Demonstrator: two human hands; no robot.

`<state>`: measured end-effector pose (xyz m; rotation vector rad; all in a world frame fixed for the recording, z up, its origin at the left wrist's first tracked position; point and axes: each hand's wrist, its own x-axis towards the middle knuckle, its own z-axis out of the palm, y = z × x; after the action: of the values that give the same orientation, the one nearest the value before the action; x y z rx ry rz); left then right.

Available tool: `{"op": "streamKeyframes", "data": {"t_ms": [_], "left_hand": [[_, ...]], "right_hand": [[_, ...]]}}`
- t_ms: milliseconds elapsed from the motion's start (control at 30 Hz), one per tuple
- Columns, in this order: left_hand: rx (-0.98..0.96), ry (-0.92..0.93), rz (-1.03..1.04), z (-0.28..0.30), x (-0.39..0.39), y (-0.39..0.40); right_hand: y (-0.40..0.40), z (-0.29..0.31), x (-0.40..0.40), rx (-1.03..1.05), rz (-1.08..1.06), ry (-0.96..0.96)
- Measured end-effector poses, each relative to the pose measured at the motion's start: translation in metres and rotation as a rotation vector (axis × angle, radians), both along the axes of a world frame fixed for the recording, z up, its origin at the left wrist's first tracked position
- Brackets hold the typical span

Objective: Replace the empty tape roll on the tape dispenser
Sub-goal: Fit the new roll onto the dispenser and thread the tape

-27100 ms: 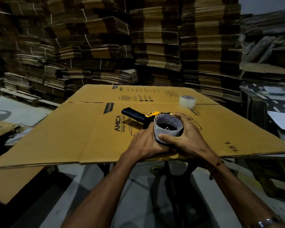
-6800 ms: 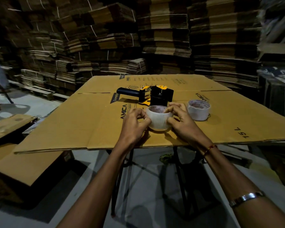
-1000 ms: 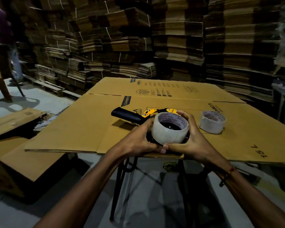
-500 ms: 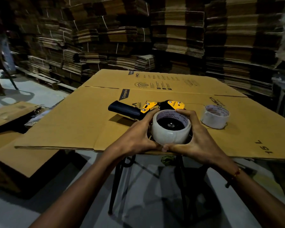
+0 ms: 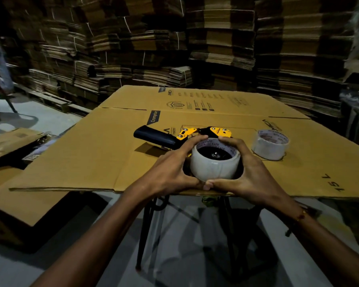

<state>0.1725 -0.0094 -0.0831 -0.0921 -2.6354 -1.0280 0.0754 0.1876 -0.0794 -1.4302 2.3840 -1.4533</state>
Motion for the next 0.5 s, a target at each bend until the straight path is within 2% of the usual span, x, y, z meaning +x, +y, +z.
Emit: {"op": "streamKeyframes", "data": {"t_ms": [200, 500], "left_hand": [[0.052, -0.022, -0.05, 0.0006, -0.0018, -0.0027], [0.031, -0.03, -0.045, -0.0021, -0.0035, -0.0044]], "right_hand": [[-0.0006, -0.0027, 0.0013, -0.005, -0.024, -0.028], [0.0003, 0.0012, -0.0029, 0.018, -0.01, -0.136]]}}
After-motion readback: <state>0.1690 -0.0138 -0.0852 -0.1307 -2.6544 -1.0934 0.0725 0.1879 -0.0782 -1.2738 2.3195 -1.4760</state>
